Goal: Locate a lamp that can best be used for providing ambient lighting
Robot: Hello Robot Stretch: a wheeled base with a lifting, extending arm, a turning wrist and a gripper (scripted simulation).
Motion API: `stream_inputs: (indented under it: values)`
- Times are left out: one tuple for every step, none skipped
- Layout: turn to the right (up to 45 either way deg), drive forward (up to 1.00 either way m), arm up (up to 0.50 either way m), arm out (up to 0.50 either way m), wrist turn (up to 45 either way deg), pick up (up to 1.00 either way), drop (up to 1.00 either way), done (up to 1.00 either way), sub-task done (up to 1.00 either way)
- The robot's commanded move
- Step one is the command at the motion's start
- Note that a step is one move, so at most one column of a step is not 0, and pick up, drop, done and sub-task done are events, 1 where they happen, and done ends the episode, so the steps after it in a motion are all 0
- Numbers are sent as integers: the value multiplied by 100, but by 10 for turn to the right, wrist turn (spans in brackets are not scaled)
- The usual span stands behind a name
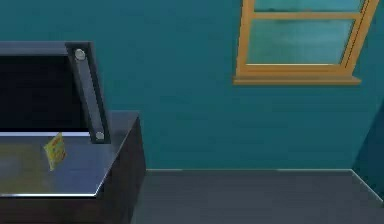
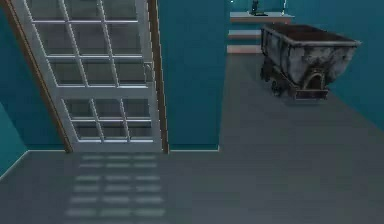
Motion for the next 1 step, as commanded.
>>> stream_inputs:
  values:
    - [450,0,0,0,0,0,0,0,0]
